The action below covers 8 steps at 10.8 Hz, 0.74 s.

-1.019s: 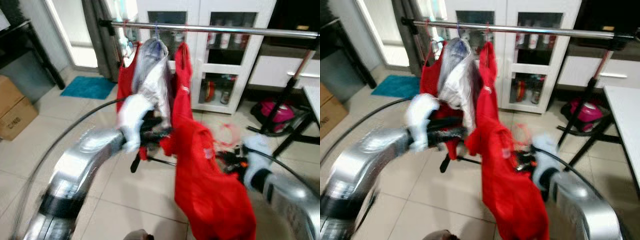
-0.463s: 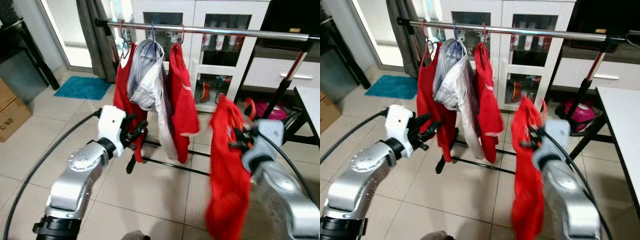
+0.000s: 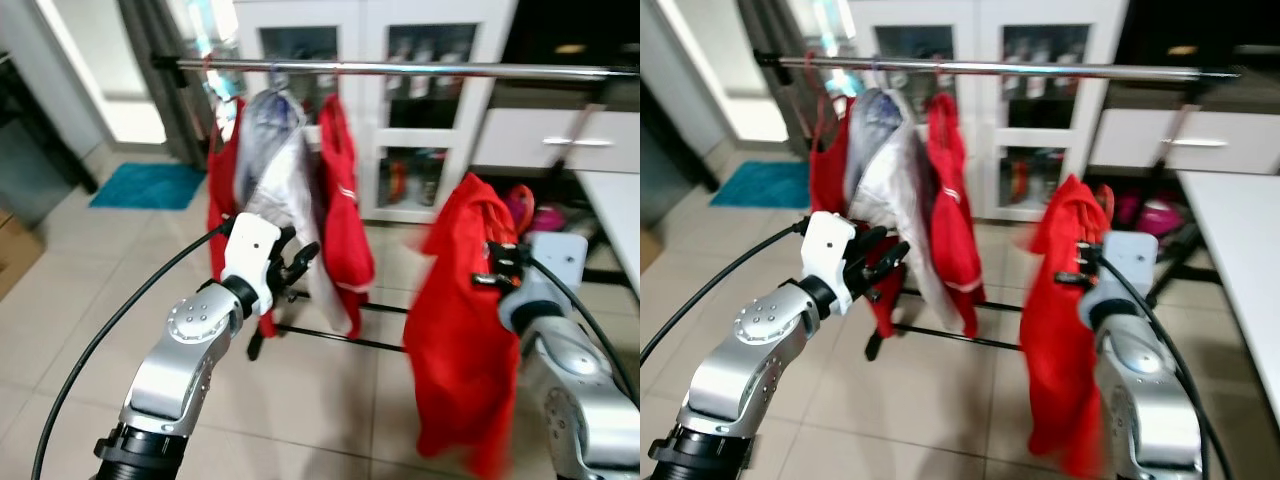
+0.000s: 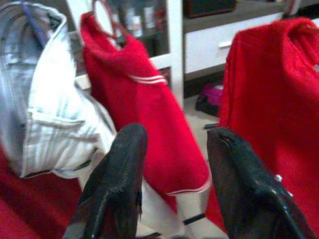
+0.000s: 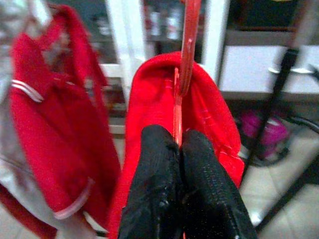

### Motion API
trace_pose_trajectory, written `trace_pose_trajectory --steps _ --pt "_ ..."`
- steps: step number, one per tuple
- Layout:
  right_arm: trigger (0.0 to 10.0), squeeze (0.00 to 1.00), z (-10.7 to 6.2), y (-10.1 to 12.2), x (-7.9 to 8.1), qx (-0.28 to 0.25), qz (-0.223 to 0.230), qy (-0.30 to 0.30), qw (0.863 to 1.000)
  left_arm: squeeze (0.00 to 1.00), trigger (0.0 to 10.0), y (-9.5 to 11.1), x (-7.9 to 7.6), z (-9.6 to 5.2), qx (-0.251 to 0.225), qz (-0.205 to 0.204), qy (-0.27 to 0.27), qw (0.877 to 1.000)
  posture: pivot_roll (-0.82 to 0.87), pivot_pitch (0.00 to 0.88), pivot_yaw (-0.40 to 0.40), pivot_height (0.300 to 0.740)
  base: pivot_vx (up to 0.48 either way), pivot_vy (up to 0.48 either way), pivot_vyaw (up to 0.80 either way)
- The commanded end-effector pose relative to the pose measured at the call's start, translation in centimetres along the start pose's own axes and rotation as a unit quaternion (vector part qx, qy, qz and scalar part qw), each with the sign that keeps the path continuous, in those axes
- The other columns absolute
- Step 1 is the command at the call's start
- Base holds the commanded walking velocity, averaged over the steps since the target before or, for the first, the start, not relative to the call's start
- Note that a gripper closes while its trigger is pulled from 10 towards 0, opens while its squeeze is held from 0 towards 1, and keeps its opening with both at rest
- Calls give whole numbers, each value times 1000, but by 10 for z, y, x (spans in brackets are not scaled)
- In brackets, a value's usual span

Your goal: Hang hanger

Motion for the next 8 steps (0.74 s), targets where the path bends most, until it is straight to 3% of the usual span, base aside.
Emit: trace_pose_trajectory --steps 1,5,8 --pt "10000 0 1 9 1 -24 6 7 1000 0 10000 3 -1 1 -7 6 1 1000 23 0 90 723 349 0 0" --pt "10000 0 5 25 2 -68 -32 -2 997 0 10000 0 0 0 -7 13 6 1000 25 0 81 723 351 0 0" --pt "10000 0 10 34 -13 -75 -82 -22 994 0 10000 3 -3 2 -13 27 -4 1000 21 0 75 723 354 0 0"
Point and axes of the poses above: a point about 5 cm out from each wrist's last joint towards the gripper, its own z axis pointing out of the wrist towards the gripper, its own y axis along the axis of the wrist's last joint, x = y × z, the point moved 5 cm from there along z, pointing out of the wrist towards the gripper, and after that the axes turned 2 degrees about -z, right-handed, at the moved point
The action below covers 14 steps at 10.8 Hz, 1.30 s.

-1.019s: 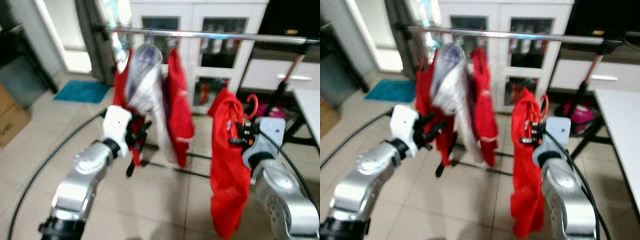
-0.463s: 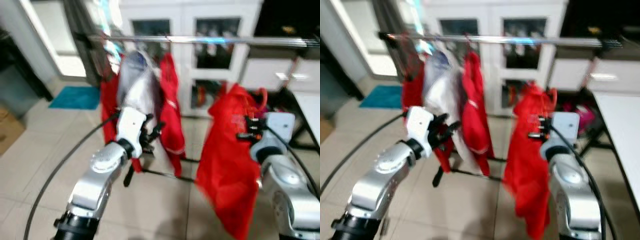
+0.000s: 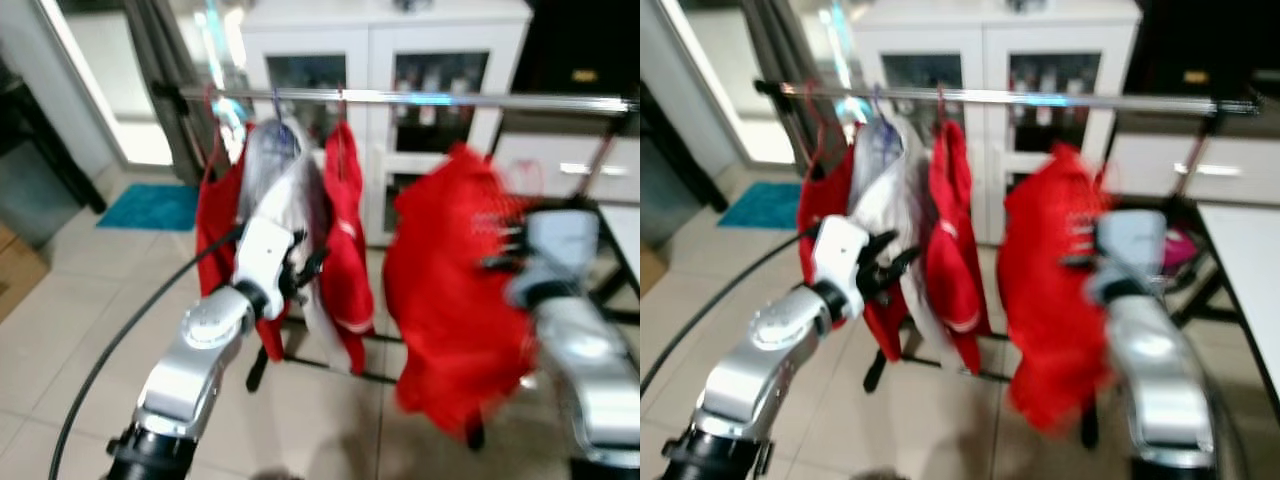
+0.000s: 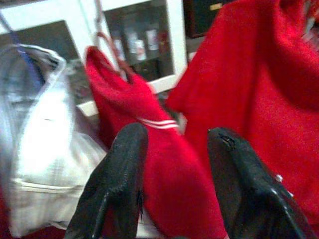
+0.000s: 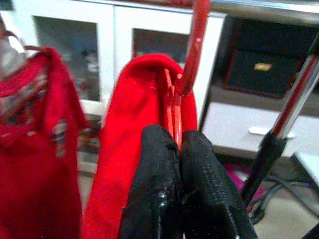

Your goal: Hang hanger

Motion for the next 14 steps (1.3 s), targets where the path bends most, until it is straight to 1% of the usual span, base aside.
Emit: trace_pose_trajectory --steps 1,3,6,7,8,9,10,11,12,13,14 --pt "10000 0 5 17 6 -31 5 10 999 0 10000 3 7 -3 0 17 4 1000 23 0 71 723 352 0 0" --pt "10000 0 20 20 -5 -24 -6 1 1000 0 10000 6 -1 -2 1 23 -26 999 29 0 67 723 309 0 0" --pt "10000 0 56 29 -17 -10 -23 -4 1000 0 10000 18 -16 -5 -16 6 -83 996 46 0 65 723 0 0 0" --pt "10000 0 68 35 -23 -15 -21 -12 1000 0 10000 25 -23 -8 -29 -2 -115 993 55 0 64 723 0 0 0" --pt "10000 0 76 40 -29 -20 -19 -24 999 0 10000 31 -27 -10 -39 -2 -136 990 61 0 65 723 0 0 0" --pt "10000 0 89 42 -36 -18 -15 -33 999 0 10000 36 -30 -12 -42 3 -155 987 66 0 66 723 0 0 0" --pt "10000 0 95 42 -39 -12 -8 -38 999 0 10000 38 -31 -12 -42 6 -162 986 69 1 66 723 0 0 0" --pt "10000 0 104 41 -47 -1 -2 -49 999 0 10000 43 -31 -13 -45 7 -169 984 77 18 64 723 0 0 0" --pt "10000 0 116 40 -59 15 -6 -62 998 0 10000 50 -32 -16 -50 8 -180 982 93 46 56 723 0 0 0" --pt "10000 0 121 39 -67 26 -10 -72 997 0 10000 53 -32 -19 -51 11 -187 981 103 59 50 723 0 0 0" --pt "10000 0 123 36 -80 39 -10 -89 995 0 10000 54 -32 -25 -47 16 -188 981 129 86 37 723 0 0 0"
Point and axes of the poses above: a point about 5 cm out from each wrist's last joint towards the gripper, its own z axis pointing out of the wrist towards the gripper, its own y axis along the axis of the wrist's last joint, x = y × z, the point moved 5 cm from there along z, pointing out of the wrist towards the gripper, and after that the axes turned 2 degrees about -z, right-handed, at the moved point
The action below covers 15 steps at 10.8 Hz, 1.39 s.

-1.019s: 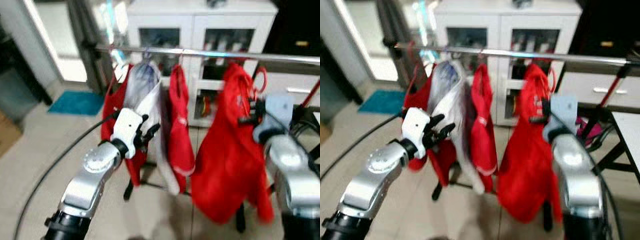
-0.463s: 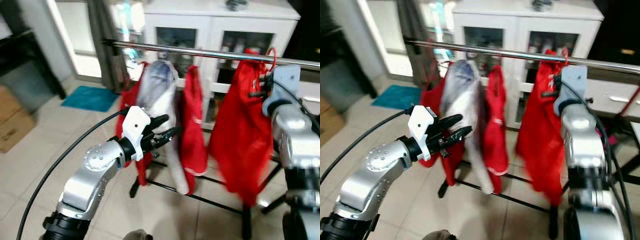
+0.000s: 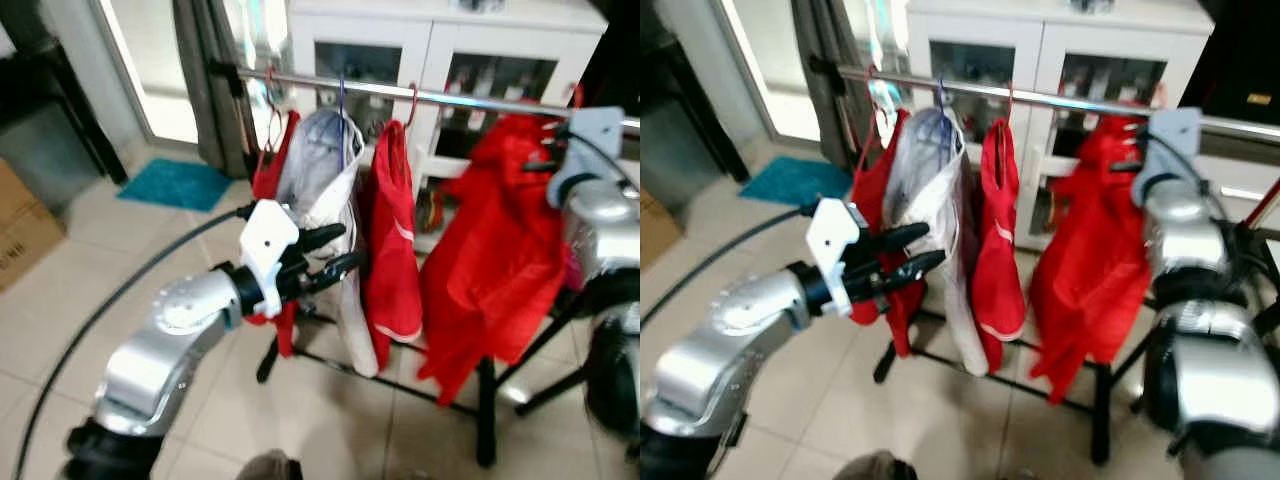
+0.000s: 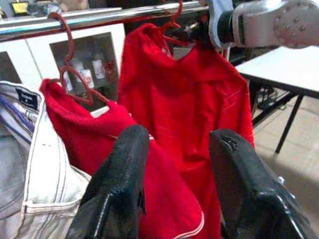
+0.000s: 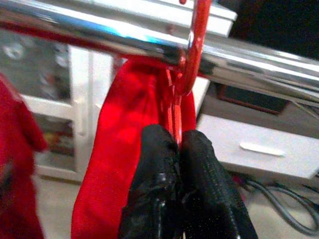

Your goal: Hang hanger

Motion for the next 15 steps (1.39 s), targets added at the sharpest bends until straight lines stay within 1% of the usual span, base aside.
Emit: trace_pose_trajectory --steps 1,2,3,4,5,6,7,9,10,11,12,14,15 --pt "10000 0 3 7 -10 -7 2 -16 1000 0 10000 2 0 -7 5 0 1 1000 141 99 35 723 0 0 0" --pt "10000 0 3 3 -14 3 -4 -22 1000 0 10000 2 -1 -9 9 0 -1 1000 148 108 34 723 0 0 0" --pt "10000 0 3 -7 -30 24 -19 -44 999 0 10000 4 -7 -14 16 0 -13 1000 173 137 39 723 0 0 0" --pt "10000 0 2 -11 -40 34 -28 -56 997 0 10000 8 -10 -17 16 -1 -24 1000 180 146 45 723 0 0 0" --pt "10000 0 -1 -16 -60 47 -36 -80 995 0 10000 13 -14 -20 18 0 -42 999 192 161 60 723 0 0 0" --pt "10000 0 -2 -16 -68 50 -38 -89 994 0 10000 15 -15 -21 20 1 -46 999 195 164 65 723 0 0 0" --pt "10000 0 -5 -16 -85 52 -35 -110 992 0 10000 15 -16 -22 23 3 -52 998 198 161 73 723 0 0 0" --pt "10000 0 -11 -17 -109 53 -29 -136 989 0 10000 15 -16 -23 29 2 -57 998 197 154 80 723 0 0 0" --pt "10000 0 -13 -18 -115 52 -19 -142 988 0 10000 17 -15 -22 28 -1 -63 998 196 146 86 723 0 0 0" --pt "10000 0 -13 -16 -117 45 4 -134 990 0 10000 23 -18 -20 14 -12 -81 997 188 126 98 723 0 0 0" --pt "10000 1000 -13 -15 -117 38 17 -128 991 0 10000 29 -22 -18 -3 -22 -101 995 178 104 109 723 0 0 0" --pt "10000 1000 -14 -14 -120 30 30 -130 991 0 10000 37 -21 -9 -22 -27 -118 992 156 62 126 723 0 0 0" --pt "10000 1000 -13 -6 -119 16 9 -113 993 0 10000 39 -18 -5 -30 -34 -126 991 124 28 141 723 0 0 0"
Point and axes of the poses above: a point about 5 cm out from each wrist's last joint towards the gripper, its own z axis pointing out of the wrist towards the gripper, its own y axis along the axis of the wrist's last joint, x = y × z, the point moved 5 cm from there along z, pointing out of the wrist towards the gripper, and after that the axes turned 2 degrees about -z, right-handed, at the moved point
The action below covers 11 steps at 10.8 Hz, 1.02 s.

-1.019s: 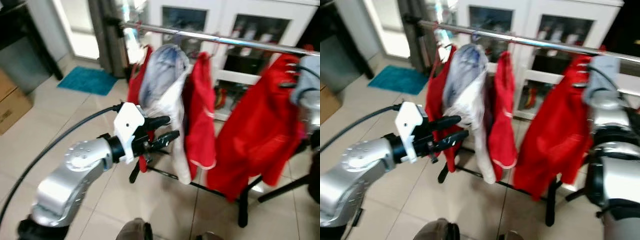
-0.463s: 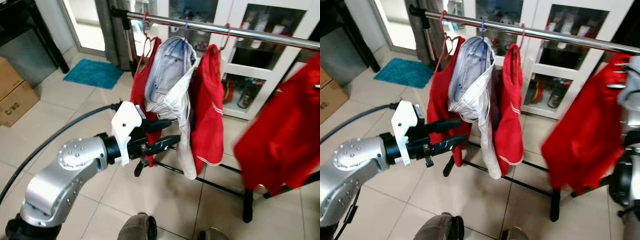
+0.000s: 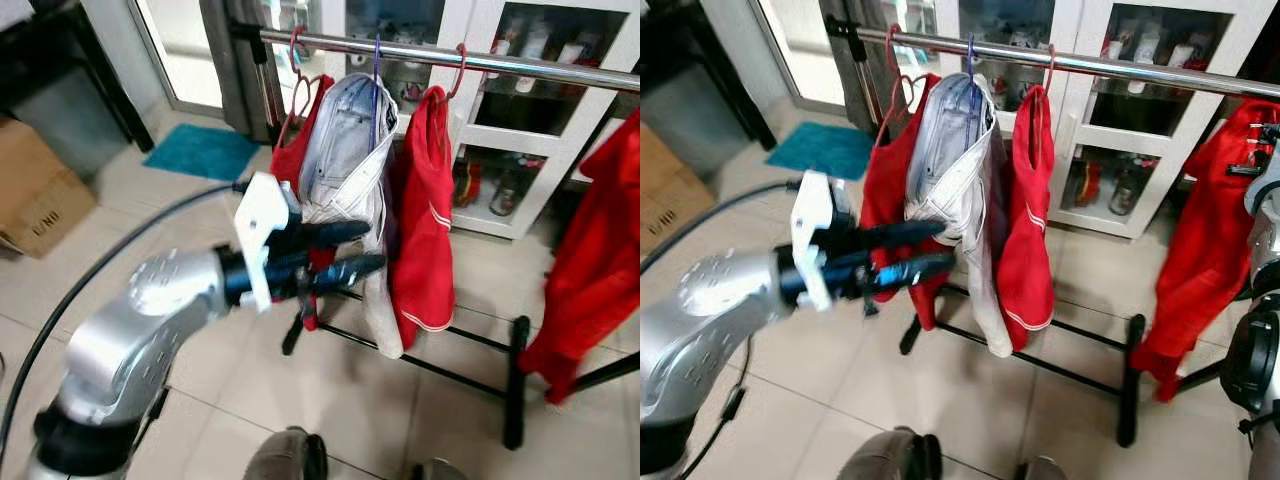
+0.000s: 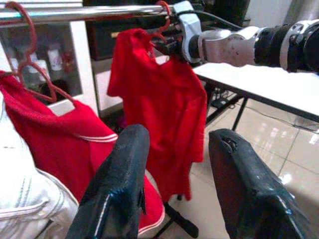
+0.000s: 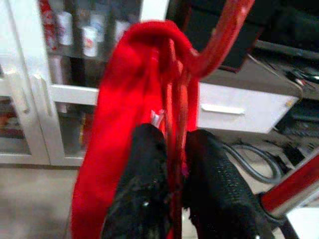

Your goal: Hang hanger

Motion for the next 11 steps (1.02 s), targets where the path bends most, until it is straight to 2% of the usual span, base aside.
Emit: trace_pose_trajectory --steps 1,3,4,5,6,7,8,9,10,11 --pt "10000 1000 -1 9 -6 -17 0 13 1000 0 10000 1 2 1 -6 -4 -6 1000 103 9 150 723 0 0 0" --pt "10000 1000 -3 25 -5 -41 -4 57 997 0 10000 -8 11 3 -1 -4 11 1000 56 0 166 723 0 0 0" --pt "10000 0 -9 35 -4 -63 -10 82 995 0 10000 -18 25 2 11 -2 61 998 43 0 161 723 0 0 0" --pt "10000 0 -17 43 -3 -86 -12 99 991 0 10000 -27 36 -2 22 0 102 995 34 0 151 723 0 0 0" --pt "10000 0 -39 54 10 -114 18 151 982 0 10000 -37 50 -10 33 4 166 986 35 0 132 723 0 0 0" --pt "10000 0 -62 56 29 -132 37 206 969 0 10000 -43 57 -17 38 2 210 977 40 0 108 723 0 0 0" --pt "10000 0 -77 52 44 -130 50 232 963 0 10000 -49 63 -23 45 6 244 969 42 0 98 723 0 0 0" --pt "10000 0 -106 38 77 -118 80 259 955 0 10000 -57 73 -37 55 21 308 950 44 0 83 723 0 0 0" --pt "10000 0 -122 33 97 -115 133 283 943 0 10000 -57 73 -42 56 25 319 946 42 0 86 723 0 0 0" --pt "10000 0 -149 22 130 -111 193 313 923 0 10000 -56 76 -46 43 15 342 939 41 0 83 723 0 0 0"
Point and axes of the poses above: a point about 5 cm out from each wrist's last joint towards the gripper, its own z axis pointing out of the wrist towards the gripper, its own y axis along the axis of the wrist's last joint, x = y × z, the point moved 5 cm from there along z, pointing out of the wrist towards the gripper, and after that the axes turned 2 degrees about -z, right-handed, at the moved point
